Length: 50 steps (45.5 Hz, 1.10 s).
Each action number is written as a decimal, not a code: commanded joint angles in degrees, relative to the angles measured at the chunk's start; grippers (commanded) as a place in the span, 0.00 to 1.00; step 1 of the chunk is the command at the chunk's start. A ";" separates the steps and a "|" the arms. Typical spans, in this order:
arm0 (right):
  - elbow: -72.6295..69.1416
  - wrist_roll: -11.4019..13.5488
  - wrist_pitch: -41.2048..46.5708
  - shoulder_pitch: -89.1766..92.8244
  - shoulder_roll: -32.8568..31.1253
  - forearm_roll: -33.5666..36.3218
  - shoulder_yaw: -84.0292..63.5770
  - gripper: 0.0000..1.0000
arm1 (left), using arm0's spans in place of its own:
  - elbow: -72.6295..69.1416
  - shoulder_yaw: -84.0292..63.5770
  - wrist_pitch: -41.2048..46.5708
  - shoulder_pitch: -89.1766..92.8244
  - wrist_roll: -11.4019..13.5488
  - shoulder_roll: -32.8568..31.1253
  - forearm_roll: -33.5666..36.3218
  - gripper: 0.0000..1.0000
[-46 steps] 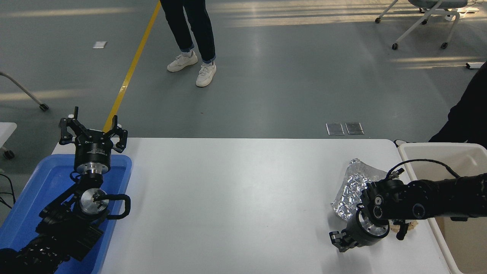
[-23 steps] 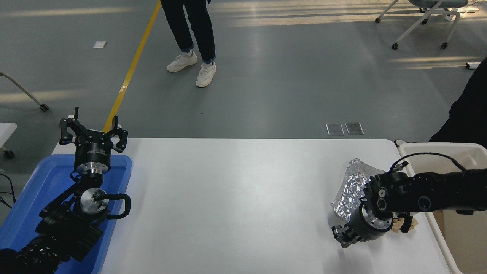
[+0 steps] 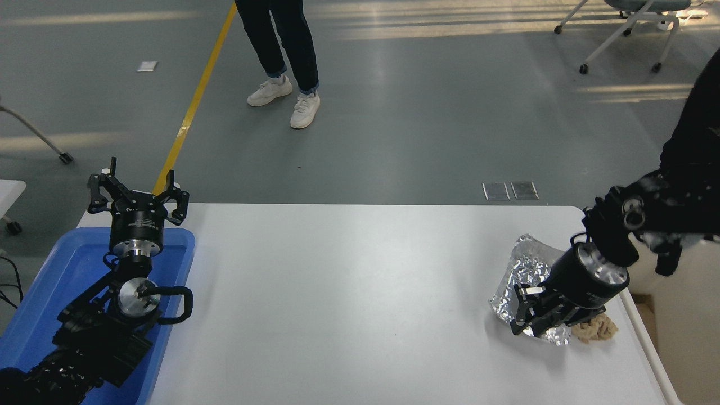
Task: Pick up foil plate and place in dustbin
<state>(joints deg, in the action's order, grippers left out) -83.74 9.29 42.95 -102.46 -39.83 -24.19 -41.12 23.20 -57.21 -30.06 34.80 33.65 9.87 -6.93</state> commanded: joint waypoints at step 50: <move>-3.63 0.55 2.05 -36.07 3.88 2.04 -25.06 1.00 | 0.00 0.00 0.00 0.01 0.01 -0.02 0.08 0.99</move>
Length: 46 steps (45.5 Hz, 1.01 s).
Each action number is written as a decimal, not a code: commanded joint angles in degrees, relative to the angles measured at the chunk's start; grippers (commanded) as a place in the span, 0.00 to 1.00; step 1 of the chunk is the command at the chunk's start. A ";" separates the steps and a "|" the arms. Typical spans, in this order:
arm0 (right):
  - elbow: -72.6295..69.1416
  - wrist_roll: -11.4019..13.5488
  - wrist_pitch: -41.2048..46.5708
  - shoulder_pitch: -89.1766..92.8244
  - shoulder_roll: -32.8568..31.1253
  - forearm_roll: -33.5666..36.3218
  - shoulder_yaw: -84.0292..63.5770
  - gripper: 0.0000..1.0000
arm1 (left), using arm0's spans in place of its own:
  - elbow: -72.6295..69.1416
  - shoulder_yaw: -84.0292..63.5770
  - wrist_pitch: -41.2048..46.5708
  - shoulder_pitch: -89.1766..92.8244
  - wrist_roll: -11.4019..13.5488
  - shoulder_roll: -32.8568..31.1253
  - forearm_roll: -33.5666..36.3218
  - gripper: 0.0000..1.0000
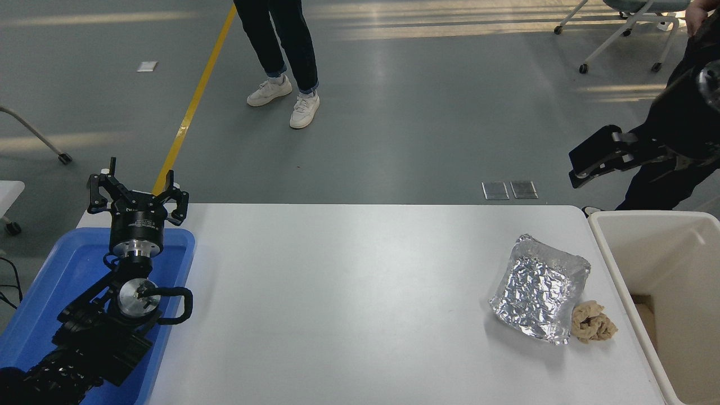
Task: Pick up foil plate and place in dustbin
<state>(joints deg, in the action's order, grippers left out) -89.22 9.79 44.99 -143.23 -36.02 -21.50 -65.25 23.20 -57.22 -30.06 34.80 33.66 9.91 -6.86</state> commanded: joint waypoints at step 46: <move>42.28 2.17 -35.76 71.85 8.50 4.71 18.93 1.00 | 0.00 0.00 0.00 0.00 0.00 -0.06 0.00 0.99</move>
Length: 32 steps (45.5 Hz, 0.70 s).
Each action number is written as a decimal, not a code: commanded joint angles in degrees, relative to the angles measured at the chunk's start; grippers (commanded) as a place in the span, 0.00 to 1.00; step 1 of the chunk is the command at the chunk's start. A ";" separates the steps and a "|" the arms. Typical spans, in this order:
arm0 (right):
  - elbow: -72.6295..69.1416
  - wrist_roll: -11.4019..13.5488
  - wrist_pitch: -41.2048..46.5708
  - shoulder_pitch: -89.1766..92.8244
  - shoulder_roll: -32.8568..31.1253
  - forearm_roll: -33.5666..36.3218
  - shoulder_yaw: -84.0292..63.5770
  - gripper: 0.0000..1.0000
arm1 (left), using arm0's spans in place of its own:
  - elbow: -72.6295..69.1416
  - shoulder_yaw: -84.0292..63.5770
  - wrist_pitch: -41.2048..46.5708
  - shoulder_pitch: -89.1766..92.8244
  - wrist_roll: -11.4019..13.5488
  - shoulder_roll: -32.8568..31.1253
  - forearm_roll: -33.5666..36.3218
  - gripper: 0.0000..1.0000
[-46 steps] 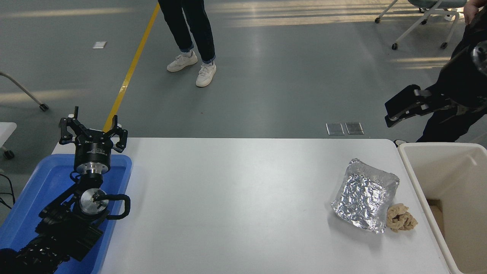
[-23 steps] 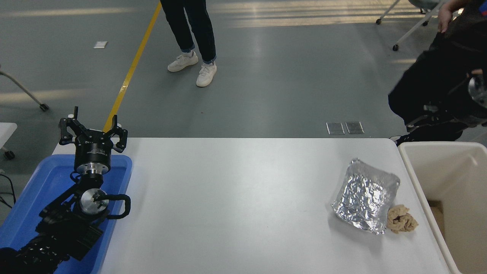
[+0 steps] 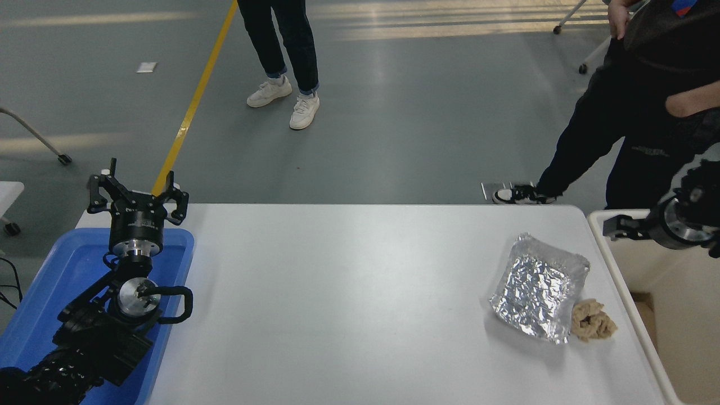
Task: Pick up foil plate and place in dustbin
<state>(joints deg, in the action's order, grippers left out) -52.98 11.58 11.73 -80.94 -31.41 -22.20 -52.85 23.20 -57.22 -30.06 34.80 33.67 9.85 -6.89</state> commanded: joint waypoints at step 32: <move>12.64 0.37 -2.85 16.52 9.96 5.67 11.54 0.79 | 0.00 0.00 0.00 0.00 0.00 0.00 0.03 0.99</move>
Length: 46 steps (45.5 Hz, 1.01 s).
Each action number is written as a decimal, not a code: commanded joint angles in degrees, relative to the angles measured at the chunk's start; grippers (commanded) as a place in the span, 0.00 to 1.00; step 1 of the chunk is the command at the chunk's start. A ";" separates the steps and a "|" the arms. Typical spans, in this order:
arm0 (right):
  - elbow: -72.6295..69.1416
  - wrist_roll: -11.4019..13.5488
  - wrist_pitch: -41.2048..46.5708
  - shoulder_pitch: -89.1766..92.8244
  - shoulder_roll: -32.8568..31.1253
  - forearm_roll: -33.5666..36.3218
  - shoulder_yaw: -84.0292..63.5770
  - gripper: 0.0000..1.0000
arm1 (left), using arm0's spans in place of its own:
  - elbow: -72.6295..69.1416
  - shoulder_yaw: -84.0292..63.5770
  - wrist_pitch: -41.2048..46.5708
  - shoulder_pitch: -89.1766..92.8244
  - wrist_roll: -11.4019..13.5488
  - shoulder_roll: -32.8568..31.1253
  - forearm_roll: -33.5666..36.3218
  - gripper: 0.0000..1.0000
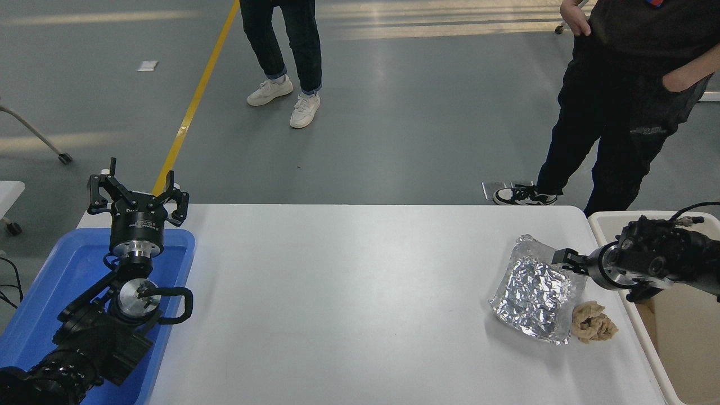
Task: Pick up foil plate and place in dustbin
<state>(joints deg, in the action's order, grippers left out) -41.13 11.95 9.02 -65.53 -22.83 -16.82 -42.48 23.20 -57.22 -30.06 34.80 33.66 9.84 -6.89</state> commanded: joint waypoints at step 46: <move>-23.09 0.00 0.83 -23.03 -6.17 3.20 -12.43 0.00 | 0.00 0.00 -0.09 0.00 -0.09 0.00 0.12 0.99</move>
<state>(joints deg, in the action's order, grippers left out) -49.30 11.95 9.38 -71.65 -22.76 -15.92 -45.51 23.20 -57.22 -30.06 34.81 33.61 9.85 -6.84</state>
